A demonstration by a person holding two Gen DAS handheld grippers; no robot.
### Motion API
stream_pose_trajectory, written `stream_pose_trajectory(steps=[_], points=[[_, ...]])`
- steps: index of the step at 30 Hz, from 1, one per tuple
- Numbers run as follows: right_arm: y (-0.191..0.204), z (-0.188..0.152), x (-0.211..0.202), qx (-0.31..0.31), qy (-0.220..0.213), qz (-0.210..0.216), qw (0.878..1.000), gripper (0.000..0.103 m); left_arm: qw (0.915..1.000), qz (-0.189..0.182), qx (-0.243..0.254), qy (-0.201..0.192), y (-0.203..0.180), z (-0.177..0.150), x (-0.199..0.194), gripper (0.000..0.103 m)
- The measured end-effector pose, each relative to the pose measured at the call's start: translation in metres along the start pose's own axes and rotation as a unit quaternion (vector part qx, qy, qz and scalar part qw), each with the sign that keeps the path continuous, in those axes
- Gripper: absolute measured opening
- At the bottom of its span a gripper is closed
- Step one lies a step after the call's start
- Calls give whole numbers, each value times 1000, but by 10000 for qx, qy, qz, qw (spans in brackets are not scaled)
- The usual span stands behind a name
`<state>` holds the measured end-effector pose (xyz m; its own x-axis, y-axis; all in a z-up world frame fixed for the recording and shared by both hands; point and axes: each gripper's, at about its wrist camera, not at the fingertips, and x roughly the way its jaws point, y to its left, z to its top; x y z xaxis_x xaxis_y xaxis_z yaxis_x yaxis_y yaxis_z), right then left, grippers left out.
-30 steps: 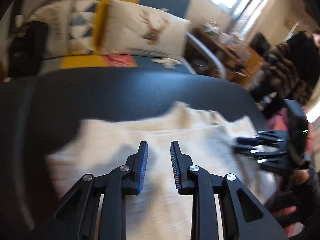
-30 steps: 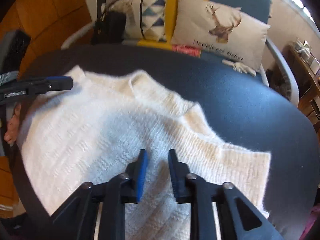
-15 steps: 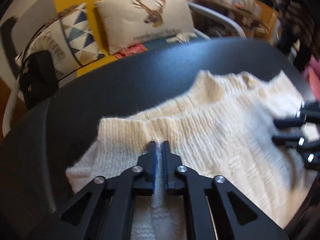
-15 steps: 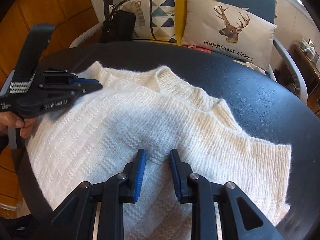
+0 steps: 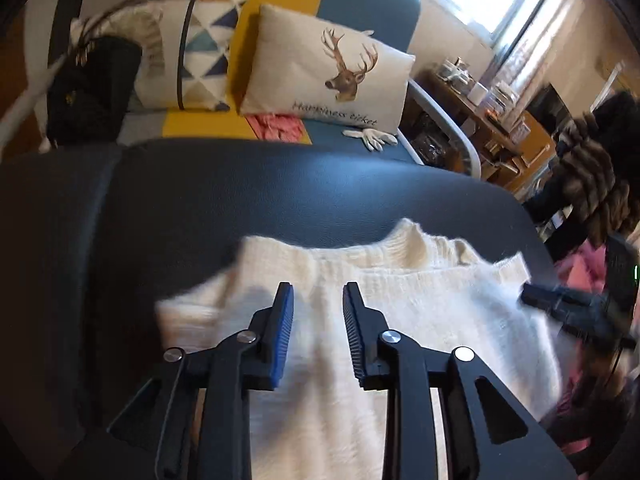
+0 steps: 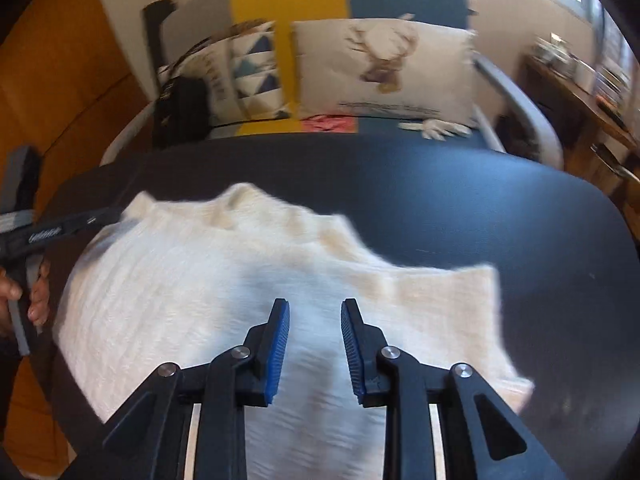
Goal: Fold clothes
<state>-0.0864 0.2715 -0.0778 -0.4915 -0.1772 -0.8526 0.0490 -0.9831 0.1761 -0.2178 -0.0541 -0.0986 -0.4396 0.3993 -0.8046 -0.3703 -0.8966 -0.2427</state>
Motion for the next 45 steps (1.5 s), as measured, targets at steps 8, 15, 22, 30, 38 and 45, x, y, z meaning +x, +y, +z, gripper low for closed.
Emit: stream_pose_trajectory(steps=[8,15,22,30,38,45], points=[[-50,-14,27,452,434,-288,9976,27,9985,285,-446,147,22,-41,3,30],[-97,-40,-52,1454,-95,595,9875,30,9917,57,-1281,-123,35,-78,-58,30],[-84,-117,-89,1033,320,468,9930,36,9947,-388,-933,-203,-6,-130,-94,30],[-63,-136,-63,506,507,-836,9939,14,9921,-131,-1236,-142,-14,-154,-99,30],[-35,-132,-102,407,-230,-687,9965,34,9945,-694,-743,-244,-41,-169,-127,30],[103,-130,-42,-1718,573,340,9829,40,9970,-626,448,67,-106,-183,-105,30]])
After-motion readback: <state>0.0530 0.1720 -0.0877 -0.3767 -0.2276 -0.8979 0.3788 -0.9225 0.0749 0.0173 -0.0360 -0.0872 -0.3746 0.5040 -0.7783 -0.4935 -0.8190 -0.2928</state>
